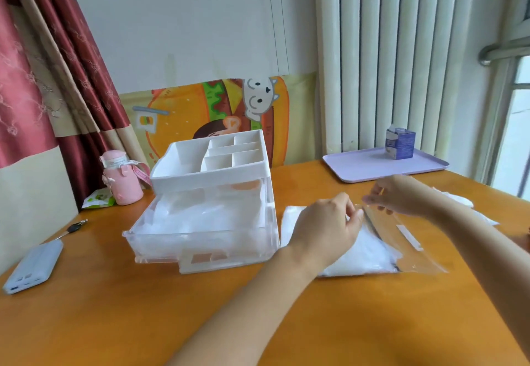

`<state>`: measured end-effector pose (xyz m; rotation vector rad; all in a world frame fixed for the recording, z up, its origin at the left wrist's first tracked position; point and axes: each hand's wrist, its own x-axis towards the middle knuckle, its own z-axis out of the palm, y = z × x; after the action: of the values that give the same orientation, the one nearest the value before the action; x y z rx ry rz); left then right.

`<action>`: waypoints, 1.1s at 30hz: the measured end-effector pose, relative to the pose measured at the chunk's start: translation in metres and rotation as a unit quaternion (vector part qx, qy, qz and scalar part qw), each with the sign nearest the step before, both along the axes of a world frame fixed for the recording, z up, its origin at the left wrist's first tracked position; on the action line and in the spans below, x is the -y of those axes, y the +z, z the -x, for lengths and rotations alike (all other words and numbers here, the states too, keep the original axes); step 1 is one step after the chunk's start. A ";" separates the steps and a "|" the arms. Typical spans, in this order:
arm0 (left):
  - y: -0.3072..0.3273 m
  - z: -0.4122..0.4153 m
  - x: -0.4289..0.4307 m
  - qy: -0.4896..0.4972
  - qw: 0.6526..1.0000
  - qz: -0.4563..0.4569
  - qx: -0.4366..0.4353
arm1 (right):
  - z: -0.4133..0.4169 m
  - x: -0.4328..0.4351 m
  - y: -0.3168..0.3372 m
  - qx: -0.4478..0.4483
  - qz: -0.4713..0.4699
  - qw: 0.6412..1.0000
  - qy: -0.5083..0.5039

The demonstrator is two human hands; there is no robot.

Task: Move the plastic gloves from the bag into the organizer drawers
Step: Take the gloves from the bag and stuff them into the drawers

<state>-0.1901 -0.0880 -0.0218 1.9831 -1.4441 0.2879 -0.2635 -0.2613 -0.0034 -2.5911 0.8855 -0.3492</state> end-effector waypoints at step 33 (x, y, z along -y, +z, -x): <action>-0.110 -0.051 0.048 0.135 0.948 -0.275 -0.083 | 0.005 0.067 -0.075 -0.093 -0.156 0.983 0.023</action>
<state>-0.1394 -0.1355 -0.1316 2.5865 -1.2292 -0.1917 -0.2687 -0.3286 -0.0780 -2.3717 0.8615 0.0452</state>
